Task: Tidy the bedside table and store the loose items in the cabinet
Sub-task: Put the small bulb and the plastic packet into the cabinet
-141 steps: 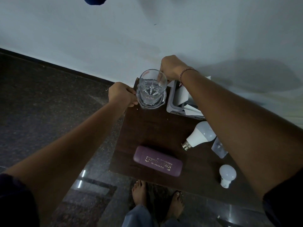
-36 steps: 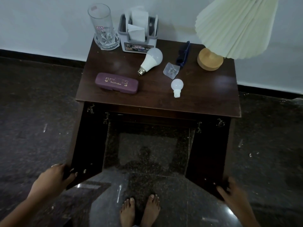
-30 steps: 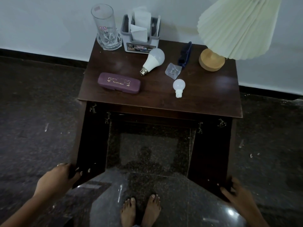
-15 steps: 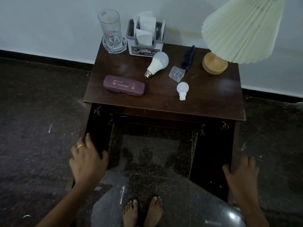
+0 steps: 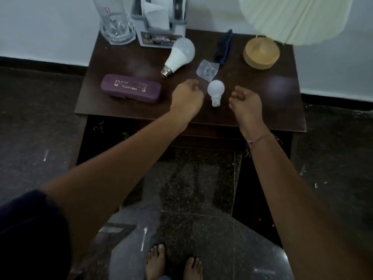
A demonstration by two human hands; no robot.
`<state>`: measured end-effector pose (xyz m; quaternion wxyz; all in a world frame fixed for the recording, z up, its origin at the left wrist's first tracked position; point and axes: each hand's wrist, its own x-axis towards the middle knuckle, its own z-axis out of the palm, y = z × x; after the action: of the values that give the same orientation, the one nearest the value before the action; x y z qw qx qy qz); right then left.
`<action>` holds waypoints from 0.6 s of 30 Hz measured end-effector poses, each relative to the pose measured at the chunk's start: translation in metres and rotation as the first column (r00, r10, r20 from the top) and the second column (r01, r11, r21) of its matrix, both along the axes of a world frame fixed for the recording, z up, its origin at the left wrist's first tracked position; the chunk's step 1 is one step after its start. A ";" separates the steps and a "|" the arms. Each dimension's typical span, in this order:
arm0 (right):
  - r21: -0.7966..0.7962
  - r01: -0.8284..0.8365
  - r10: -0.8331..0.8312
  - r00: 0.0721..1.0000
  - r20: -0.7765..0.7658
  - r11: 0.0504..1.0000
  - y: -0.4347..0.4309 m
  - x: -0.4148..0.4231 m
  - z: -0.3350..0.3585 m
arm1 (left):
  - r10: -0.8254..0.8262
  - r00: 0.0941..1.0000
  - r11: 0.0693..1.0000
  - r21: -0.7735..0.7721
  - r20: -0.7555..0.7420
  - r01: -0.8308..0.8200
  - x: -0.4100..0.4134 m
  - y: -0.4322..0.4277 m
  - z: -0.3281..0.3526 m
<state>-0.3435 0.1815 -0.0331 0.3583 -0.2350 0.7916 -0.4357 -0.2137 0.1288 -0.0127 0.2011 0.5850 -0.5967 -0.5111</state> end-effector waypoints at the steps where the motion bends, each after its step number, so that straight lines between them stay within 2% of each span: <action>1: -0.004 -0.006 0.006 1.000 0.009 1.000 -0.005 -0.002 -0.004 | -0.012 1.000 1.000 0.018 0.019 0.011 -0.008 -0.005 -0.007; 6: -0.077 0.015 -0.007 0.994 0.105 0.997 -0.009 -0.008 -0.017 | 0.080 0.994 0.988 0.138 -0.074 -0.069 -0.029 -0.020 -0.033; 9: -0.117 0.006 0.012 0.989 0.148 0.993 -0.009 -0.006 -0.017 | 0.075 0.990 0.983 0.179 -0.122 -0.052 -0.031 -0.024 -0.033; 13: -0.126 -0.027 0.045 0.989 0.144 0.992 -0.010 -0.002 -0.013 | 0.105 0.983 0.972 0.226 -0.151 -0.069 -0.030 -0.017 -0.022; 18: -0.137 -0.032 0.050 0.990 0.129 0.990 -0.002 -0.001 -0.012 | 0.108 0.974 0.976 0.207 -0.198 -0.066 -0.017 0.002 -0.007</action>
<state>-0.3445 0.1797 -0.0454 0.4021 -0.2456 0.7300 -0.4951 -0.2306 0.1305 -0.0200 0.2253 0.5712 -0.4919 -0.6173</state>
